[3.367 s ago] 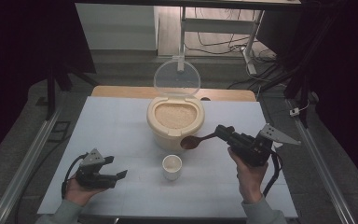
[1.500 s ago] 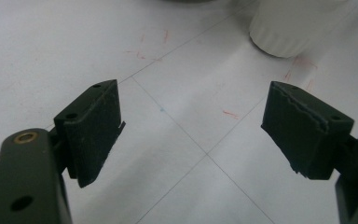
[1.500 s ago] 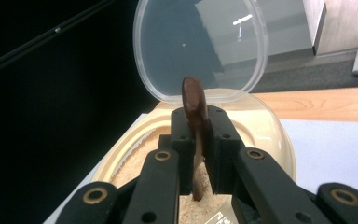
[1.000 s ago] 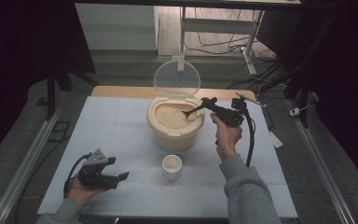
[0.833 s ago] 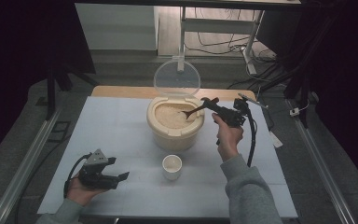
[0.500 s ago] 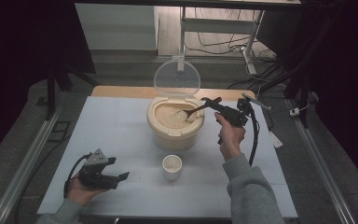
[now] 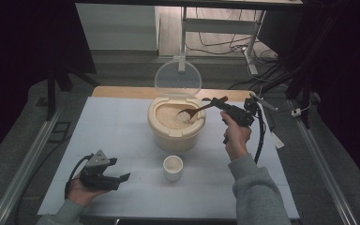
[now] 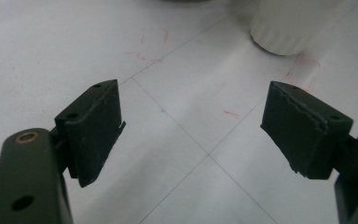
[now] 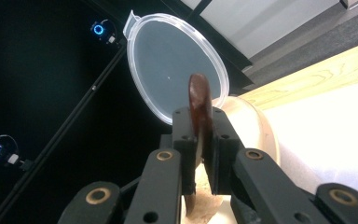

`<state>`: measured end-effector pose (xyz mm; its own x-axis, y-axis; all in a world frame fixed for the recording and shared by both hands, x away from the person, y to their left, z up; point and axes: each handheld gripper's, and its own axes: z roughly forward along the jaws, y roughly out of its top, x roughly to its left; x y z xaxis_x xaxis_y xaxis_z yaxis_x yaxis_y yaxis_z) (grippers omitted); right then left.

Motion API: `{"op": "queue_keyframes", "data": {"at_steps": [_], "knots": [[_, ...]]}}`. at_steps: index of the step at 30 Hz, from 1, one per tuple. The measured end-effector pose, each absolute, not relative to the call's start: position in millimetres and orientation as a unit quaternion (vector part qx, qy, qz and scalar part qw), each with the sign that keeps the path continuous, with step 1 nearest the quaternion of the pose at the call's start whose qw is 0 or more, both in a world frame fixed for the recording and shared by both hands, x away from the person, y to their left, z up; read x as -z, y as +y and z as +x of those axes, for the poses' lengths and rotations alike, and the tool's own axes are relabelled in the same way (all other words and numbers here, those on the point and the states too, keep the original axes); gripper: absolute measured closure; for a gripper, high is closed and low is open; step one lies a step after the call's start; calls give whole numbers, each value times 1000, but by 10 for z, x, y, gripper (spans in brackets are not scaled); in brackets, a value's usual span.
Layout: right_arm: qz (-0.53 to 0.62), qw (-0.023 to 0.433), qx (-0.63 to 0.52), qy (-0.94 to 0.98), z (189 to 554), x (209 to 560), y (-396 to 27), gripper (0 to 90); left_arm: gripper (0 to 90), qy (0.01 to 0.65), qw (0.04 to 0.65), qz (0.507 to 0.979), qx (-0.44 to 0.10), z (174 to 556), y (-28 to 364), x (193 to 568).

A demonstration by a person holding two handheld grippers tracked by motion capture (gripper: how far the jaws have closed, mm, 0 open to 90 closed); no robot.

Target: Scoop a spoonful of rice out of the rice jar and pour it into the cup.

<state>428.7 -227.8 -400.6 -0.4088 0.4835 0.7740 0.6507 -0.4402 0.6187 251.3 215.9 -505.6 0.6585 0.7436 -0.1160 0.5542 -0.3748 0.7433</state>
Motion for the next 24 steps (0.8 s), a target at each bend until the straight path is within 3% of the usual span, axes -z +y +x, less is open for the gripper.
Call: {"op": "queue_keyframes", "data": {"at_steps": [16,24], "knots": [[-538,76,660,-519,4294,3989,-2284,833,203,395,394,821,-120,2515,2158,5056],[-540,58,651,-531,4292,3977,-2302,833,203,394,395,821,-120,2514,2157,5055]]}}
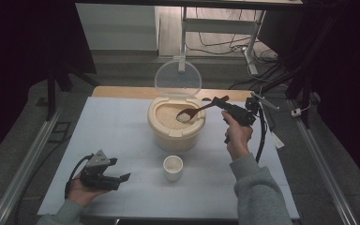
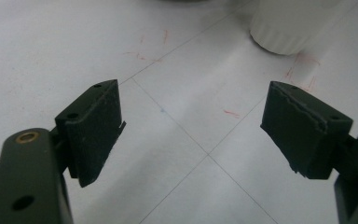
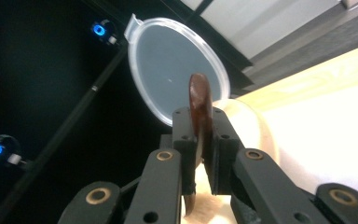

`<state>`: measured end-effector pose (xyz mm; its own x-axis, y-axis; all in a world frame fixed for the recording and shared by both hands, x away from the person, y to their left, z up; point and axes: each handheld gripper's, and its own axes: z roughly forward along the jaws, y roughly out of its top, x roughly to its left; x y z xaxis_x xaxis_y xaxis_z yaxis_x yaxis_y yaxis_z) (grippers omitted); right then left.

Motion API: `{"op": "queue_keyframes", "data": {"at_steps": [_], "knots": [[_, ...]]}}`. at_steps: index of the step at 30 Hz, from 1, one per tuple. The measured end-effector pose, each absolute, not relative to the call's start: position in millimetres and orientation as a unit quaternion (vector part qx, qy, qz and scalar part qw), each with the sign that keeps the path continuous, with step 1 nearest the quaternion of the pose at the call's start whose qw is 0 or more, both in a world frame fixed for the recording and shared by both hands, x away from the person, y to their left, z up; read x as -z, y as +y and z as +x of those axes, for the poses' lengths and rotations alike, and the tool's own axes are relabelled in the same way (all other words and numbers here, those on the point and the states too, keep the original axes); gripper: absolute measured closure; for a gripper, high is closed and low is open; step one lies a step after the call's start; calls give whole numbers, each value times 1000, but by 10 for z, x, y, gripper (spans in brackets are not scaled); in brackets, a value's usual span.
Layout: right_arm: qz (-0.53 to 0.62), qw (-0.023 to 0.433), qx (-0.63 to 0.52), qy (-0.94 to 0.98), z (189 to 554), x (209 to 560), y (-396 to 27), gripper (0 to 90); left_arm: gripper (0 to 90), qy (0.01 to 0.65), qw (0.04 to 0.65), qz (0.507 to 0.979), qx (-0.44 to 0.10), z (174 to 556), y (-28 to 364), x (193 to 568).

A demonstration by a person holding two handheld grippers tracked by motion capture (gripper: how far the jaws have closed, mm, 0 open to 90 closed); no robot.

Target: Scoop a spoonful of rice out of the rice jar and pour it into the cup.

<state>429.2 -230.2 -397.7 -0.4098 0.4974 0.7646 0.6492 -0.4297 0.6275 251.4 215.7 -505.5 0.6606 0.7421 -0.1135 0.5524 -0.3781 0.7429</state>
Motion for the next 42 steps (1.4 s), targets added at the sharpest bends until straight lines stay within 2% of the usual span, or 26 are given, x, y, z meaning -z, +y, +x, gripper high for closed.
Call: {"op": "queue_keyframes", "data": {"at_steps": [15,26,30,42], "knots": [[-534,86,664,-516,4225,3896,-2347,833,203,394,397,821,-120,2513,2155,5050],[-517,128,660,-529,4031,3841,-2397,833,203,395,396,820,-120,2515,2154,5050],[-510,149,655,-537,3920,3872,-2391,833,203,395,395,821,-120,2516,2152,5050],[-507,174,625,-568,3776,4114,-2339,833,203,396,394,821,-120,2522,2154,5056]]}}
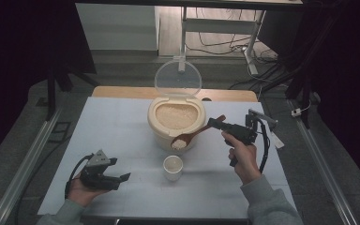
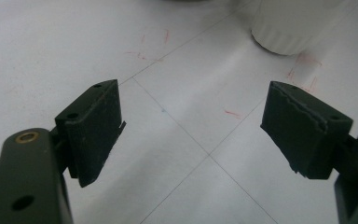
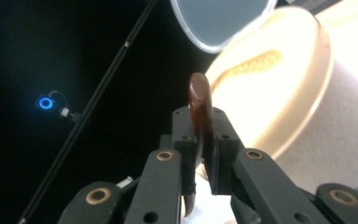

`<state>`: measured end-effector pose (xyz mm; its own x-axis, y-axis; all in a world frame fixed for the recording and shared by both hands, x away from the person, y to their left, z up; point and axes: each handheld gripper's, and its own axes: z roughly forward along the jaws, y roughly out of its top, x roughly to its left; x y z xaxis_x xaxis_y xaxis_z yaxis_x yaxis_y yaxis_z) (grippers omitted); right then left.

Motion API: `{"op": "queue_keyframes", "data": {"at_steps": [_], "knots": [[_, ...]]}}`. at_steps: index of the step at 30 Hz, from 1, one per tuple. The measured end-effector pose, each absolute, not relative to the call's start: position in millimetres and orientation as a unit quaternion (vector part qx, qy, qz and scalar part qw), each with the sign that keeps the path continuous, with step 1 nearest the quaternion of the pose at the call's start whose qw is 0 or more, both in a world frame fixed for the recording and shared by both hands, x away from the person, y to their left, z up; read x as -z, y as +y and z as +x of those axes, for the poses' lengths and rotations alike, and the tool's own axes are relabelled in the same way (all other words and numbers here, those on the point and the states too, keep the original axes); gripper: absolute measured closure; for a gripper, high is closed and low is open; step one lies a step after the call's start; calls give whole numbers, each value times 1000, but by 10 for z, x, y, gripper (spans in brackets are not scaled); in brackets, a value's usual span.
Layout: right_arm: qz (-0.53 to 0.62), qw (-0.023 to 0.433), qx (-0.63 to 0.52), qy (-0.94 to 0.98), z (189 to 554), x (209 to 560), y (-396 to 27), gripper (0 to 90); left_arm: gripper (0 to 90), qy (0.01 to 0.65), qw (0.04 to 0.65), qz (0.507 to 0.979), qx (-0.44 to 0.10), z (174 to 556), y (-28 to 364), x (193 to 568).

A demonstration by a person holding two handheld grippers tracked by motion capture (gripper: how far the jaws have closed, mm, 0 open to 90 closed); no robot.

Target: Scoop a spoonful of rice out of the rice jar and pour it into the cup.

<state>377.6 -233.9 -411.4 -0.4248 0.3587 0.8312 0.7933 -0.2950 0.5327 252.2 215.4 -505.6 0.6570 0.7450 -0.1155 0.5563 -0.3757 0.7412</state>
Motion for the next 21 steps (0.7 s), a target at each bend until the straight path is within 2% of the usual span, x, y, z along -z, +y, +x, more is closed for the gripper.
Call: {"op": "queue_keyframes", "data": {"at_steps": [9,21], "knots": [[-503,158,599,-603,3710,4214,-2261,832,203,396,392,821,-119,2524,2152,5060],[-485,100,582,-646,3642,4270,-2109,832,203,396,390,823,-119,2525,2151,5069]]}}
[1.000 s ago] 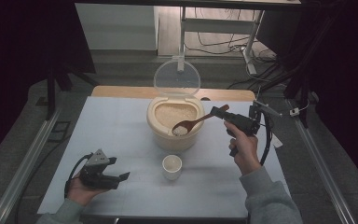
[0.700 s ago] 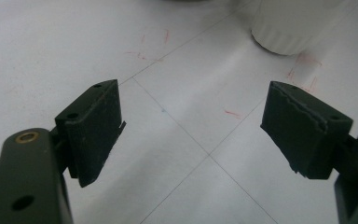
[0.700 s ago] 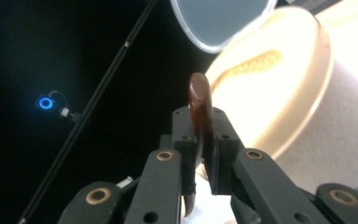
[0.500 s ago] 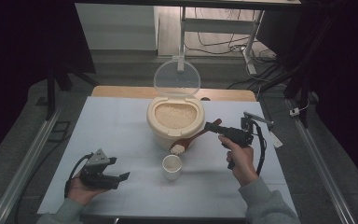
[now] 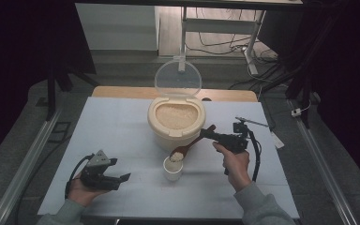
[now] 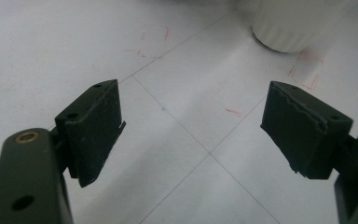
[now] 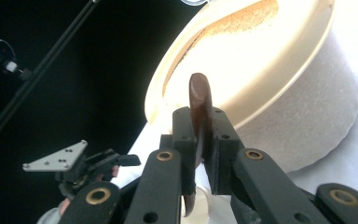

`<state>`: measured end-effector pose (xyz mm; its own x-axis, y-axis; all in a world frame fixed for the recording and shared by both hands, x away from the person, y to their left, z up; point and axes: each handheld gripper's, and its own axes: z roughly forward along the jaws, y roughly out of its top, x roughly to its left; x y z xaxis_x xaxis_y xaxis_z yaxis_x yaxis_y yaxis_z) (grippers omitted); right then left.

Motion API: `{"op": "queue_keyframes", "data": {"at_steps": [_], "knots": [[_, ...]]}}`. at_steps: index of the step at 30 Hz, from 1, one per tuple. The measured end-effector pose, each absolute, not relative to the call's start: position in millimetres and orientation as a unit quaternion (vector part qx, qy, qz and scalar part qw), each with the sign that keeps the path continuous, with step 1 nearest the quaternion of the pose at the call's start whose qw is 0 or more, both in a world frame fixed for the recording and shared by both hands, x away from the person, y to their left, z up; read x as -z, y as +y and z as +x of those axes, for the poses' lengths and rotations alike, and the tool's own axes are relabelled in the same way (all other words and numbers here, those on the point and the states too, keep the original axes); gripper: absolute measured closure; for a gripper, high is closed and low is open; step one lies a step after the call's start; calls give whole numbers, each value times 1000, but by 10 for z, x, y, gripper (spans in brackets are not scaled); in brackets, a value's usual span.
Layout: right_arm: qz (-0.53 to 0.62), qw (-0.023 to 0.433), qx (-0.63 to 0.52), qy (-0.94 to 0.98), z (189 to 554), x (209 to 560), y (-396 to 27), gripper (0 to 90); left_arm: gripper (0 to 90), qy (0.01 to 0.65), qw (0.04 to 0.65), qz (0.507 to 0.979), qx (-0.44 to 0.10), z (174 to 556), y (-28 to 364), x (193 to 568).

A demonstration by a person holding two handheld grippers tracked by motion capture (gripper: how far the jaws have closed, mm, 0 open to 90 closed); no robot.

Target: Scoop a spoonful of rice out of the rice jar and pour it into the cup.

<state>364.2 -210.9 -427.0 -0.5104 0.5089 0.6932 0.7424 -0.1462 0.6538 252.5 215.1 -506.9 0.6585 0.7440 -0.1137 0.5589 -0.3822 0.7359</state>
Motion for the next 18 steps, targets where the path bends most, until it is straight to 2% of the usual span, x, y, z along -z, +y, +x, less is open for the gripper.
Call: {"op": "queue_keyframes", "data": {"at_steps": [10,14,18], "knots": [[-430,25,583,-689,3504,4170,-1993,832,203,395,389,824,-119,2524,2146,5073],[-406,11,591,-697,3461,4135,-1998,832,203,395,389,824,-120,2523,2150,5071],[-401,16,601,-691,3443,4124,-2043,832,203,396,388,824,-119,2525,2148,5074]]}}
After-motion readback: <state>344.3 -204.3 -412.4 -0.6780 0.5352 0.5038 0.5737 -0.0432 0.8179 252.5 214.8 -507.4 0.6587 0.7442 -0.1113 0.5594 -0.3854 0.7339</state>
